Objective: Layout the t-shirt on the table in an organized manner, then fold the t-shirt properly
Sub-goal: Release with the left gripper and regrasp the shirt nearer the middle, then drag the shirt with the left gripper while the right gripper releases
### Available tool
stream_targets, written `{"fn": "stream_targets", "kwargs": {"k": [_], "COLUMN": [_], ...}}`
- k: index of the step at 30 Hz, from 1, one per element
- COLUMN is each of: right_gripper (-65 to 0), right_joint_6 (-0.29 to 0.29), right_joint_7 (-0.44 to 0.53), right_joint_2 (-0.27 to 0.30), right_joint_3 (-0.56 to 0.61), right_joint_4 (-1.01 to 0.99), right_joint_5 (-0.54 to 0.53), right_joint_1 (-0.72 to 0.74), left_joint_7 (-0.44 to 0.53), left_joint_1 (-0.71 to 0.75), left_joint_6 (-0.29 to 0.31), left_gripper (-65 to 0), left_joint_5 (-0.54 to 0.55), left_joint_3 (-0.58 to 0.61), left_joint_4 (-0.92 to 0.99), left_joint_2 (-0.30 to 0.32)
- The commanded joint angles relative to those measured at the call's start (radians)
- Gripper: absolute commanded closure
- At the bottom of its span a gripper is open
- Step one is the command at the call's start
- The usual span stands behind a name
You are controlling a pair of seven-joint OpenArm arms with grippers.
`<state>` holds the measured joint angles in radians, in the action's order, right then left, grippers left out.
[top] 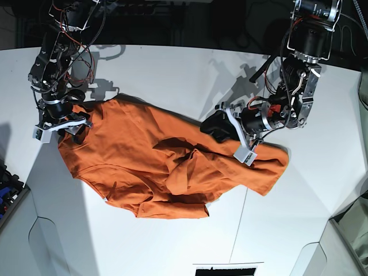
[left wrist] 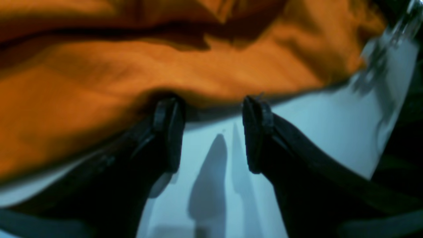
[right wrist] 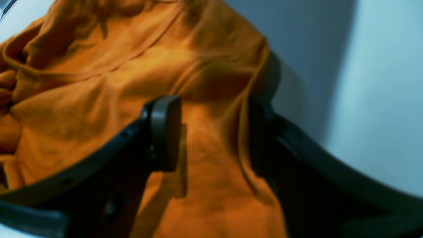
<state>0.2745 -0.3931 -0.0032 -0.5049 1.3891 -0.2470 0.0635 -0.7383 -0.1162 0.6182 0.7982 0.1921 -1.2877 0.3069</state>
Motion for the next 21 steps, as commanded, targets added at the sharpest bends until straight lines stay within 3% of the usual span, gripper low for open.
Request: {"fn": "stream_targets", "kwargs": {"k": [1,4,5,8,11,15,17,21], "right_gripper": [-31.1,-20.3,-14.6,0.0,0.0,0.0,0.0,0.0], "right_joint_6": [0.011,0.010,0.011,0.024,0.085,0.154,0.183,0.238], "right_joint_7": [-0.011,-0.011,-0.010,0.002,0.004,-0.013,-0.025,-0.050], "right_joint_2": [0.000,0.000,0.000,0.000,0.003,0.004,0.008,0.008], "right_joint_3": [0.013,0.042,0.050,0.063,0.059,0.038,0.025,-0.019], "right_joint_4": [0.007,0.007,0.007,0.007,0.008,0.053,0.114,0.289], "right_joint_5": [-0.007,-0.007,-0.006,0.001,0.024,0.019,-0.034,-0.154], "right_joint_1": [0.008,0.008,0.008,0.008,0.008,-0.003,-0.037,-0.142], "left_joint_7": [-0.021,-0.010,0.000,0.029,0.055,0.012,-0.047,-0.086], "left_joint_1": [-0.016,-0.023,-0.022,-0.023,-0.023,-0.019,-0.003,0.067], "left_joint_6": [-0.008,-0.008,-0.007,0.004,0.073,0.080,0.080,0.080], "left_gripper": [-31.6,-29.6,-24.6,-1.1,0.0,0.0,0.0,0.0], "left_joint_5": [-0.018,-0.022,-0.026,-0.044,-0.041,0.085,0.175,0.236], "left_joint_3": [-0.001,-0.001,-0.001,-0.001,-0.005,-0.044,-0.066,-0.092], "left_joint_4": [0.018,0.057,0.058,0.058,0.056,0.006,-0.060,-0.266], "left_joint_2": [-0.003,-0.028,-0.033,-0.041,-0.040,-0.018,0.010,0.093]}}
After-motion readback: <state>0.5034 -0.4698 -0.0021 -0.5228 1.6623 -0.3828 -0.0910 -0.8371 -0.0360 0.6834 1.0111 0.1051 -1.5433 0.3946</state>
